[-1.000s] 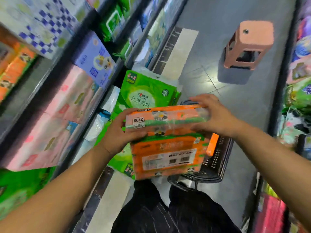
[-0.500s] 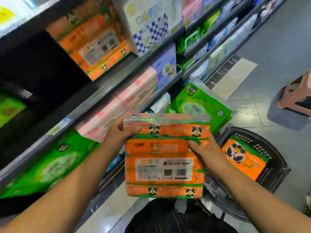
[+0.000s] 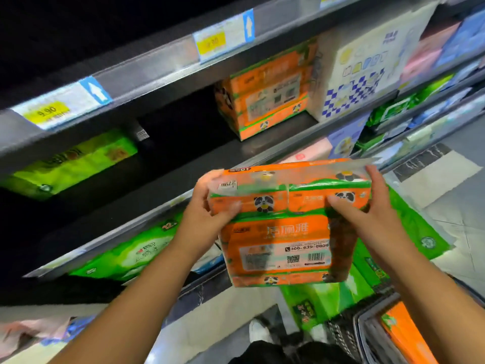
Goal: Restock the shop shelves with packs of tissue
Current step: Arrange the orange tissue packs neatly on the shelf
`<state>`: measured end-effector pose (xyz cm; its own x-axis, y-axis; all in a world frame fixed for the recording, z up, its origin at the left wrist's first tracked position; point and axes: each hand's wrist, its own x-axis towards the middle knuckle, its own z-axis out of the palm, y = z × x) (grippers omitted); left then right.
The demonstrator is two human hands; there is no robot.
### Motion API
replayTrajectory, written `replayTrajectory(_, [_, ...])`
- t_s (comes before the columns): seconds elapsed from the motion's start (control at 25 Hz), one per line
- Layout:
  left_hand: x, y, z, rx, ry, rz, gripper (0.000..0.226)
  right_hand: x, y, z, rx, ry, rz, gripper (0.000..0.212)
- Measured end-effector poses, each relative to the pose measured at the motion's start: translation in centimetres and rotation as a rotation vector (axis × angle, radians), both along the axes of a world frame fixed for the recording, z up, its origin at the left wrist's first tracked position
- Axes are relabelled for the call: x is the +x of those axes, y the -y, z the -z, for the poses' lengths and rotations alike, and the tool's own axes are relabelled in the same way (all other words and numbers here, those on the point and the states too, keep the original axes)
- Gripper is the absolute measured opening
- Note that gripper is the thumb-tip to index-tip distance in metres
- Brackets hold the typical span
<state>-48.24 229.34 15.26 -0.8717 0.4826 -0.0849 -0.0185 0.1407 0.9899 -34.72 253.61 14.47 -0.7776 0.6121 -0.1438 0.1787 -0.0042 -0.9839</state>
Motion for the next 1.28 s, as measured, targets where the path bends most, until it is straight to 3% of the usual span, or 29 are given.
replayTrajectory(0.08, [0.4, 0.6, -0.6, -0.010, -0.078, -0.066, 0.055, -1.2, -0.5, -2.2, -0.031, -0.033, -0.065, 0.053])
replayTrajectory(0.28, [1.6, 1.3, -3.0, 0.023, -0.248, -0.208, 0.054, -4.4, -1.4, -6.5, -0.285, -0.050, -0.268, 0.078])
replayTrajectory(0.32, [1.9, 1.3, -4.0, 0.024, -0.276, -0.213, 0.057, -4.8, -1.4, -7.2, -0.309, -0.064, -0.278, 0.070])
replayTrajectory(0.4, [2.8, 1.5, -5.6, 0.001, -0.324, -0.194, 0.063, -5.2, -1.4, -7.9, -0.297, -0.151, -0.254, 0.026])
replayTrajectory(0.44, [3.3, 1.6, -6.3, -0.007, -0.336, -0.180, 0.067, -5.4, -1.5, -8.1, -0.246, -0.174, -0.214, 0.021])
replayTrajectory(0.6, [4.9, 2.9, -8.7, 0.139, -0.255, -0.218, 0.057, -5.4, -0.7, -8.7, -0.133, -0.306, -0.280, 0.057])
replayTrajectory(0.68, [5.5, 3.5, -9.7, 0.079, -0.278, -0.305, 0.049, -5.7, 0.0, -8.2, -0.090, -0.399, -0.385, 0.068])
replayTrajectory(0.8, [5.9, 4.7, -9.5, -0.132, -0.407, -0.375, 0.038, -6.4, 1.4, -6.6, -0.073, -0.496, -0.480, 0.076])
replayTrajectory(0.88, [5.5, 5.8, -8.4, -0.255, -0.502, -0.349, 0.047, -6.7, 2.3, -5.7, -0.022, -0.501, -0.515, 0.078])
replayTrajectory(0.96, [4.6, 7.0, -6.5, -0.378, -0.627, -0.367, 0.053, -7.4, 3.2, -5.5, 0.074, -0.489, -0.505, 0.074])
replayTrajectory(1.04, [3.4, 7.5, -4.6, -0.448, -0.715, -0.420, 0.044, -8.7, 3.8, -5.1, 0.142, -0.490, -0.509, 0.070])
replayTrajectory(1.28, [-0.9, 8.0, -2.3, -0.534, -0.693, -0.470, 0.047, -12.8, 5.4, -3.6, 0.152, -0.418, -0.496, 0.073])
